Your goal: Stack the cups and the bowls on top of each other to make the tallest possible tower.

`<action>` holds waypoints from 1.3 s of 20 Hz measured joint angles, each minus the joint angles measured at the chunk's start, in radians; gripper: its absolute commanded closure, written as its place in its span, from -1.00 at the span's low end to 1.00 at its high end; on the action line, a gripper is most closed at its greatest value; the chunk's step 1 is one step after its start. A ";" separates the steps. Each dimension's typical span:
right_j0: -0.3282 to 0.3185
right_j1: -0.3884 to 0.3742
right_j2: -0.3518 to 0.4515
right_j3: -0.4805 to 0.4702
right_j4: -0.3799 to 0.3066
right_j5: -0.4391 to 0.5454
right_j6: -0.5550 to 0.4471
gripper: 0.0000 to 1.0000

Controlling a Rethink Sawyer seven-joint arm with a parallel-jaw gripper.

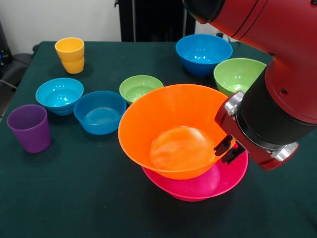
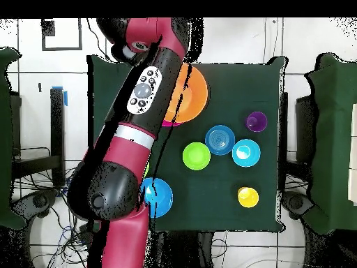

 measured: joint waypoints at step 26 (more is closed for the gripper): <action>-0.008 0.002 -0.123 -0.025 0.164 0.000 0.008 1.00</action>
